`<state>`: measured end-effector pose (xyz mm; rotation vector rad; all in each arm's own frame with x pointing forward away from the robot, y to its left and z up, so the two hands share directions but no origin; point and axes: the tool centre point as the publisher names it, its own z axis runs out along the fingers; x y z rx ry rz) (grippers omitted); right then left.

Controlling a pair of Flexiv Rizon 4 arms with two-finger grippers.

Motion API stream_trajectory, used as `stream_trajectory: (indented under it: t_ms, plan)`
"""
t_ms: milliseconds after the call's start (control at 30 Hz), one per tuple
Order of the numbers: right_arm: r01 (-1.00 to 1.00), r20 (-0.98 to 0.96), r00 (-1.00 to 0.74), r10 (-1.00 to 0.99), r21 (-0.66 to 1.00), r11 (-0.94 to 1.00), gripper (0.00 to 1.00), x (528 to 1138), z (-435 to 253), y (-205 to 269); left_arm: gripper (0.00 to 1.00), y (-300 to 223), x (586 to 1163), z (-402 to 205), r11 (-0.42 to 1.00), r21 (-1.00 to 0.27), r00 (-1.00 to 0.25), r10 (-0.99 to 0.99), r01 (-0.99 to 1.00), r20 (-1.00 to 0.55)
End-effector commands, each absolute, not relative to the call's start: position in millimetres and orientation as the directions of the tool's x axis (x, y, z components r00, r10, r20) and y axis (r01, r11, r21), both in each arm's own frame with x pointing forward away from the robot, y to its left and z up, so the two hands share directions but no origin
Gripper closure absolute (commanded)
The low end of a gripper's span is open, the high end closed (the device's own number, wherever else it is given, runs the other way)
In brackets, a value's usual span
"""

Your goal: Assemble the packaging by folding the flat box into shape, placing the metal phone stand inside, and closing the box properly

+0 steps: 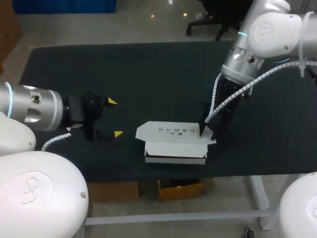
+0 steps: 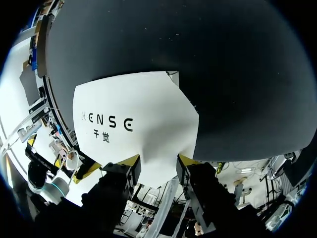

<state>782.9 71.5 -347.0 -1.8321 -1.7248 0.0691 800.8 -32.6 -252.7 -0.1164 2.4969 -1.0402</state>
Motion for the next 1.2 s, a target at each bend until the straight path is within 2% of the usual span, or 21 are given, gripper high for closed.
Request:
stream_trajectory:
  t_ms: [33,133,633,933,1000,1033,1133,1200]
  plan:
    - [0.892,0.368,0.148,0.918,-0.451,0.037,0.55,780,-349,71,0.0,-48,833,-254,0.754,-0.508,-0.882,-0.47,-0.416,0.025]
    - [0.895,0.371,0.148,0.917,-0.445,0.036,0.55,778,-351,70,0.0,-47,843,-258,0.716,-0.414,-0.785,-0.619,-0.563,-0.004]
    - [0.912,0.381,0.132,0.915,-0.409,0.038,0.55,777,-354,75,0.0,-47,843,-258,0.716,-0.414,-0.785,-0.619,-0.563,-0.004]
    - [0.923,0.381,0.122,0.917,-0.384,0.037,0.55,774,-357,75,0.0,-63,820,-265,0.541,-0.348,-0.618,-0.769,-0.766,0.165]
    - [0.924,0.38,0.121,0.917,-0.38,0.036,0.55,774,-358,75,0.0,-70,816,-269,0.462,-0.313,-0.53,-0.828,-0.83,0.184]
    - [0.925,0.381,0.12,0.917,-0.379,0.036,0.55,773,-358,75,0.0,-71,813,-271,0.471,-0.299,-0.536,-0.821,-0.83,0.197]
    - [0.926,0.382,0.121,0.916,-0.375,0.035,0.55,772,-359,75,0.0,-79,814,-274,0.319,-0.232,-0.374,-0.891,-0.919,0.259]
    - [0.927,0.383,0.121,0.916,-0.373,0.034,0.55,772,-359,75,0.0,-79,814,-274,0.319,-0.232,-0.374,-0.891,-0.919,0.259]
